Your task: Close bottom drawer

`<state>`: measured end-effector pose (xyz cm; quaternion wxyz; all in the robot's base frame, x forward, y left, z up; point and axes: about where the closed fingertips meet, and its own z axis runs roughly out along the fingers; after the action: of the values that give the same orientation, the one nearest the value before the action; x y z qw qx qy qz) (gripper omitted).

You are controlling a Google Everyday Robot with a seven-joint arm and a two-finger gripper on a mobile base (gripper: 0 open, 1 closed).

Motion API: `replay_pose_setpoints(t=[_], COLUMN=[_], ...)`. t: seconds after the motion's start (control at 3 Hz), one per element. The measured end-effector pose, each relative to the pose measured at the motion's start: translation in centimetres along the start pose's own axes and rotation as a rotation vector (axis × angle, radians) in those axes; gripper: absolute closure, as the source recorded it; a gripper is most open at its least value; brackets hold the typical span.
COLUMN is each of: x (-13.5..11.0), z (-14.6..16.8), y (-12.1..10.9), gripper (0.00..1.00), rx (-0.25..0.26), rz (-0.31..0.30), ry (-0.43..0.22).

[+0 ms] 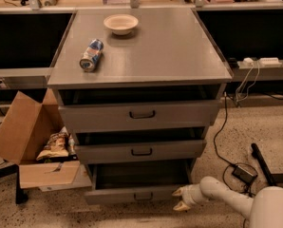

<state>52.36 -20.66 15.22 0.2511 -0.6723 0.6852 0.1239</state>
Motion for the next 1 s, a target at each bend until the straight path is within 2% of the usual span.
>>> replay_pose_setpoints(t=[0.33, 0.67, 1.0], x=[0.00, 0.00, -0.11], z=[0.00, 0.01, 0.20], y=[0.00, 0.01, -0.72], gripper=[0.00, 0.00, 0.18], rx=[0.000, 0.000, 0.013], rz=[0.000, 0.000, -0.025], ry=[0.000, 0.000, -0.009])
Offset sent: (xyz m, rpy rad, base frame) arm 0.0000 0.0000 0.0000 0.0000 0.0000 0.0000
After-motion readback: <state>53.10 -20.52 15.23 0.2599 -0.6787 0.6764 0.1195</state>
